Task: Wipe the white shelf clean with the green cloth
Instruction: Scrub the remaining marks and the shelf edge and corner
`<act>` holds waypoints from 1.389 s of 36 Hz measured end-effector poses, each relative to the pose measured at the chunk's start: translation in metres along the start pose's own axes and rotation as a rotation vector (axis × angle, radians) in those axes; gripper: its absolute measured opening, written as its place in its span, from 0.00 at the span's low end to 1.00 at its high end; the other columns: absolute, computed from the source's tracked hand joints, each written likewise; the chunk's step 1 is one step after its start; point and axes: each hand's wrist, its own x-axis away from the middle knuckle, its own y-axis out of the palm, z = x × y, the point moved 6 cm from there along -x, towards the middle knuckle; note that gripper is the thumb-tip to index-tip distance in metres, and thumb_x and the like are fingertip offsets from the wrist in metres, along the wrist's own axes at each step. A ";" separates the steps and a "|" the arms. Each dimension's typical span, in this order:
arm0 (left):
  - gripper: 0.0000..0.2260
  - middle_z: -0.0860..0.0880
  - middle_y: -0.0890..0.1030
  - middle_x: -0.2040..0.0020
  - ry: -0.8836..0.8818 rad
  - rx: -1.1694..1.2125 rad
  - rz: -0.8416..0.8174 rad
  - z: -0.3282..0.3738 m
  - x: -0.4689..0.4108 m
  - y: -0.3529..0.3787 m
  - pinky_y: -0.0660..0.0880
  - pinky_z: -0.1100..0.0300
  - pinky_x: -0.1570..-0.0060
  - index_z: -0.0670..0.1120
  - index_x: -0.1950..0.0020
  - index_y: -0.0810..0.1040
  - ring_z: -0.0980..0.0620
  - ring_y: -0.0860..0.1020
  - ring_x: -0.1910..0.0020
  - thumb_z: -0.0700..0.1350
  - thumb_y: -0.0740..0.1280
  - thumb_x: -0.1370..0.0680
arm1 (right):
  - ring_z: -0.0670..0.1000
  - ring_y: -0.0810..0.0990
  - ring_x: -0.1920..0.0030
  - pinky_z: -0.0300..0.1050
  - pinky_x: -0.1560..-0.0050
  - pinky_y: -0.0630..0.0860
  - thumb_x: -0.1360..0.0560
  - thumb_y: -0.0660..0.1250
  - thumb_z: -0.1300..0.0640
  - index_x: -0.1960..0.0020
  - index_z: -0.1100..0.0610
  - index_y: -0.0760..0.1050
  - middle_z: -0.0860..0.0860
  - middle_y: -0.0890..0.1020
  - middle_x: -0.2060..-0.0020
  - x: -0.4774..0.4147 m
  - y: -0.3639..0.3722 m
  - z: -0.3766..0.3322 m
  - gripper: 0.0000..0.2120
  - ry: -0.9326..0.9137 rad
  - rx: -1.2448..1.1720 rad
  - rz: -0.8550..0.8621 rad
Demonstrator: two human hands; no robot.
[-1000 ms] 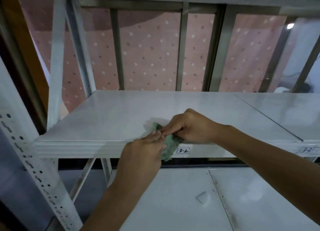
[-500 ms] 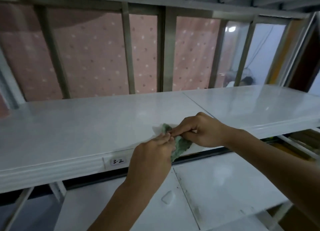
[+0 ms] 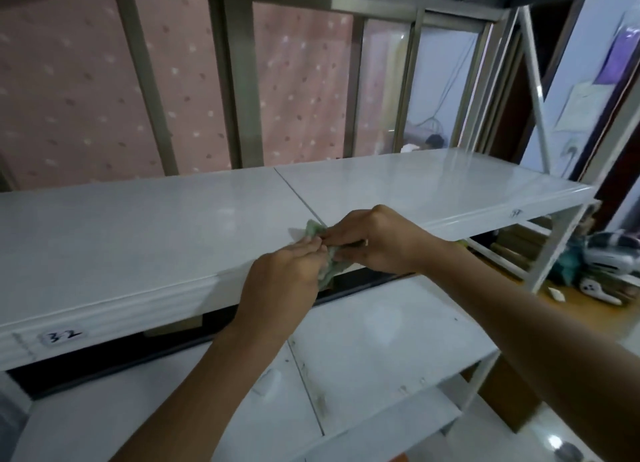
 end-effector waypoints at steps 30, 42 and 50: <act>0.09 0.45 0.85 0.63 -0.193 -0.229 -0.351 0.115 -0.113 0.098 0.61 0.59 0.71 0.45 0.59 0.83 0.44 0.82 0.71 0.37 0.81 0.32 | 0.40 0.81 0.42 0.43 0.41 0.78 0.29 0.71 0.58 0.41 0.46 0.83 0.42 0.83 0.43 0.085 -0.062 0.148 0.17 0.291 -0.058 -0.045; 0.21 0.46 0.80 0.67 -0.149 -0.053 -0.186 0.161 -0.178 0.187 0.60 0.55 0.70 0.50 0.61 0.63 0.46 0.63 0.71 0.38 0.76 0.24 | 0.38 0.80 0.40 0.41 0.40 0.77 0.28 0.72 0.56 0.41 0.48 0.83 0.42 0.83 0.43 0.145 -0.107 0.250 0.16 0.339 -0.049 -0.061; 0.15 0.46 0.81 0.67 -0.126 -0.001 -0.294 0.212 -0.231 0.258 0.59 0.58 0.69 0.49 0.62 0.73 0.47 0.66 0.73 0.41 0.79 0.26 | 0.38 0.78 0.38 0.44 0.38 0.76 0.28 0.72 0.56 0.42 0.49 0.84 0.43 0.84 0.43 0.197 -0.141 0.329 0.15 0.356 -0.067 -0.026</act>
